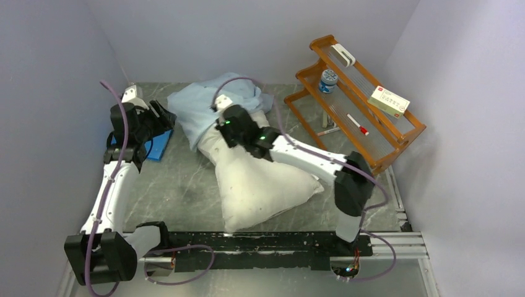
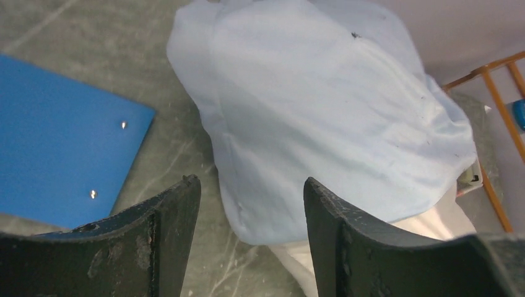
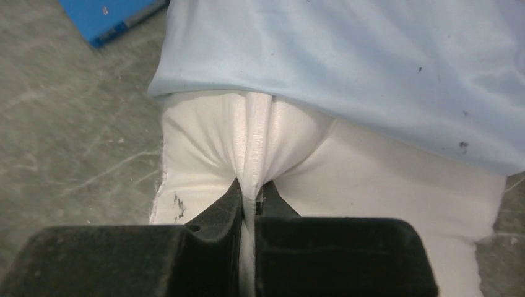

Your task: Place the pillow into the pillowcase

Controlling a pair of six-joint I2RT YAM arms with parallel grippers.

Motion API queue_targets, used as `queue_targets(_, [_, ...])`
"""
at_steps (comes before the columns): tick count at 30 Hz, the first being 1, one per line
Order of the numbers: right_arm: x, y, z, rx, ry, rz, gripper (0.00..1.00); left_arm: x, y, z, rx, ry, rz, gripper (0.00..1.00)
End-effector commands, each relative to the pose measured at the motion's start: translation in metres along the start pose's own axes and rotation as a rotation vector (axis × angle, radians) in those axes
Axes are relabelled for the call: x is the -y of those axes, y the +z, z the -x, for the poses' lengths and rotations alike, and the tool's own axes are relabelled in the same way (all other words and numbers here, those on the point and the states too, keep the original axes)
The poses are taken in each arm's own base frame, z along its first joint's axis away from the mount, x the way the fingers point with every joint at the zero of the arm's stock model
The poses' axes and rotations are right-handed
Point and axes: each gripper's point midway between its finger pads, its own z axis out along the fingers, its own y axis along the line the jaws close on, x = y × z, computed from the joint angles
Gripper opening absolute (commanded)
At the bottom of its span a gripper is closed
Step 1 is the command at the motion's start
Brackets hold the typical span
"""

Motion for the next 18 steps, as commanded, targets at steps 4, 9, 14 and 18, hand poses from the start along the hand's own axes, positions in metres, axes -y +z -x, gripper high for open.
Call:
queue_targets(4, [0.030,-0.067,0.116,0.458,0.257,0.274,0.00,0.037,-0.013,0.023,0.055,0.197,-0.161,0.65])
queue_targets(9, [0.053,-0.103,0.149,0.578,0.337,0.357,0.00,0.041,-0.015,-0.011,0.061,0.421,-0.187,0.64])
queue_targets(14, [0.071,-0.129,0.169,0.661,0.403,0.397,0.00,0.036,-0.016,-0.048,0.130,0.590,-0.229,0.61])
queue_targets(18, [0.080,-0.140,0.179,0.685,0.450,0.449,0.00,0.027,-0.003,-0.045,0.203,0.611,-0.192,0.60])
